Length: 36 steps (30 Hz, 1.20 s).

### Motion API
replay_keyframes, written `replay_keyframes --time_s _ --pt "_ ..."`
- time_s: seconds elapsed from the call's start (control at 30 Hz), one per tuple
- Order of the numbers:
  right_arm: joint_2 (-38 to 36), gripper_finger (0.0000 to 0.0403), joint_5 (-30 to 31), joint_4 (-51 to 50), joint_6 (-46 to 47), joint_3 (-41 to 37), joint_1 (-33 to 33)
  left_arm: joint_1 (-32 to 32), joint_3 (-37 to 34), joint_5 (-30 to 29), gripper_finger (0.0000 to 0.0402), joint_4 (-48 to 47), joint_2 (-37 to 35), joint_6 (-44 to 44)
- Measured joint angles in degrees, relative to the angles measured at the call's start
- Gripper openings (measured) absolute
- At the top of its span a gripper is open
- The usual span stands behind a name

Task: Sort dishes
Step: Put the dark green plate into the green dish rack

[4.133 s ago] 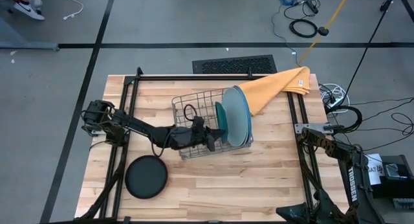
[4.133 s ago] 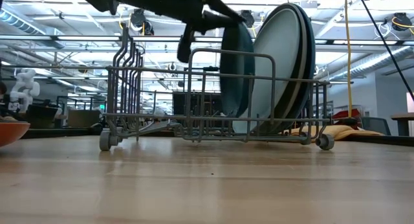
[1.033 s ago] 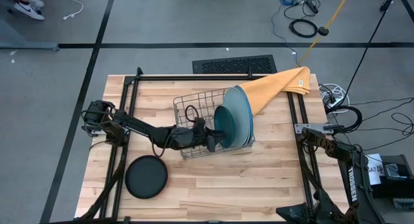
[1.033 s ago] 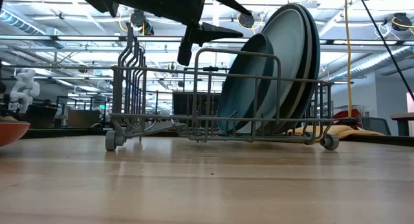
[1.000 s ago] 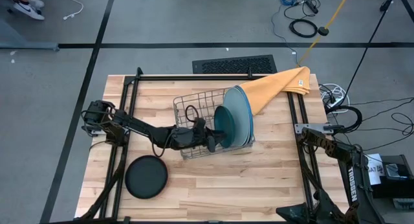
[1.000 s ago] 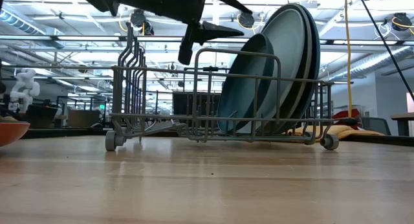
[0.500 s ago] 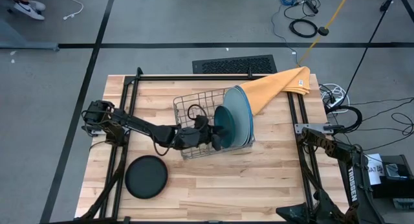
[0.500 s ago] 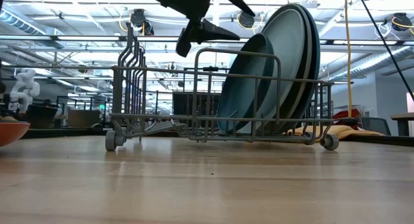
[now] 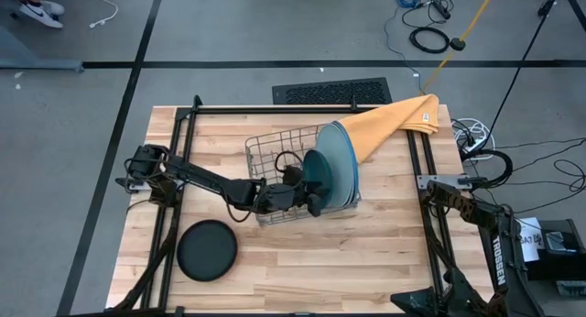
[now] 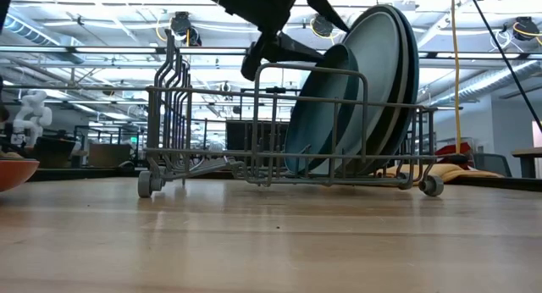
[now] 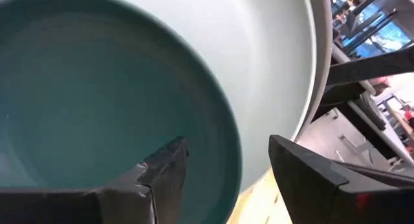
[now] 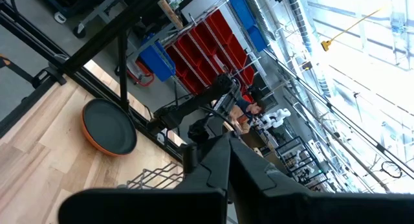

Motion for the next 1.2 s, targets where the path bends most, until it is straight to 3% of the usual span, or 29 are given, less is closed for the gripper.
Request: replay_keyframes --time_s 0.73,0.87,1.07,1.2 --pt "0.00 0.0000 0.09 0.02 -0.04 0.02 -0.11 1.04 3.26 0.30 0.0210 0.41 5.71 0.00" --pt "0.00 0.0000 0.07 0.01 -0.04 0.02 -0.11 1.00 3.26 0.21 0.0155 2.50 5.74 0.02" --pt "0.00 0.0000 0.04 0.00 -0.04 0.02 -0.11 0.27 3.26 -0.44 0.0022 3.55 5.50 0.03" --pt "0.00 0.0000 0.03 0.01 -0.02 0.02 -0.11 0.08 3.25 -0.95 0.0009 4.96 5.50 0.05"
